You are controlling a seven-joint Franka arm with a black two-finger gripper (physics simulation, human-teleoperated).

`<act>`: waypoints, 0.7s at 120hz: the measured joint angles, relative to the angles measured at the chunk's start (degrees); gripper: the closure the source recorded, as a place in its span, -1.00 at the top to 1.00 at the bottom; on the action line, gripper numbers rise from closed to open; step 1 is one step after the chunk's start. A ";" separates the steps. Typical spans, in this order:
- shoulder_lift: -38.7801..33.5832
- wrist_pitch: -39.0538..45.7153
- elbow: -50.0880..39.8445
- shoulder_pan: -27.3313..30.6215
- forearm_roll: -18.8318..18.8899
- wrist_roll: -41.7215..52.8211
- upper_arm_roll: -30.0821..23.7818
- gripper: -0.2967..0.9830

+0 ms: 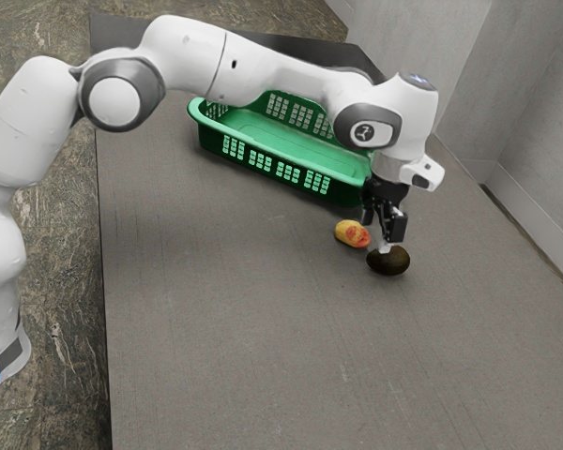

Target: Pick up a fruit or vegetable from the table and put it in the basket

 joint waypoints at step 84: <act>5.94 4.17 3.08 -0.40 0.06 5.02 -0.77 0.53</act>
